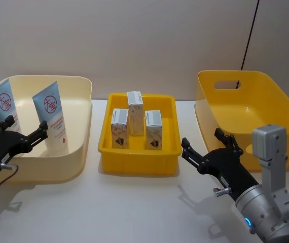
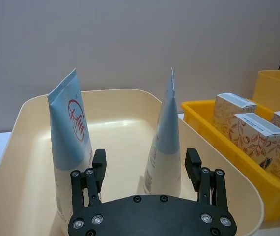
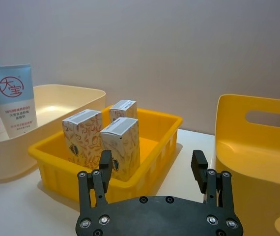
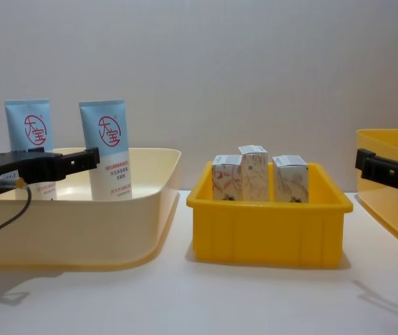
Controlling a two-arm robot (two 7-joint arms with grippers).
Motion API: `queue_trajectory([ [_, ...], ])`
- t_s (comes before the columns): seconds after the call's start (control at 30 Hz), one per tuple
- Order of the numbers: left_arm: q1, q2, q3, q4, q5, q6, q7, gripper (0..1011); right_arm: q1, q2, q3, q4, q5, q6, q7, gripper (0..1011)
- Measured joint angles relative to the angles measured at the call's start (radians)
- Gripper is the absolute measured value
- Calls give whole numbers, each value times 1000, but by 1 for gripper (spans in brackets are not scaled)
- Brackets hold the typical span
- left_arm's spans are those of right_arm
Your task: Bimanual collaborative sorting of washing and personal care products
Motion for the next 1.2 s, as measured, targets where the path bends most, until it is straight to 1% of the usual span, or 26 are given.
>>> queue_trajectory([
  [1.2,0,0,0,1,1,-1,-1,1002,0,0,0,0,0,0,0,1001],
])
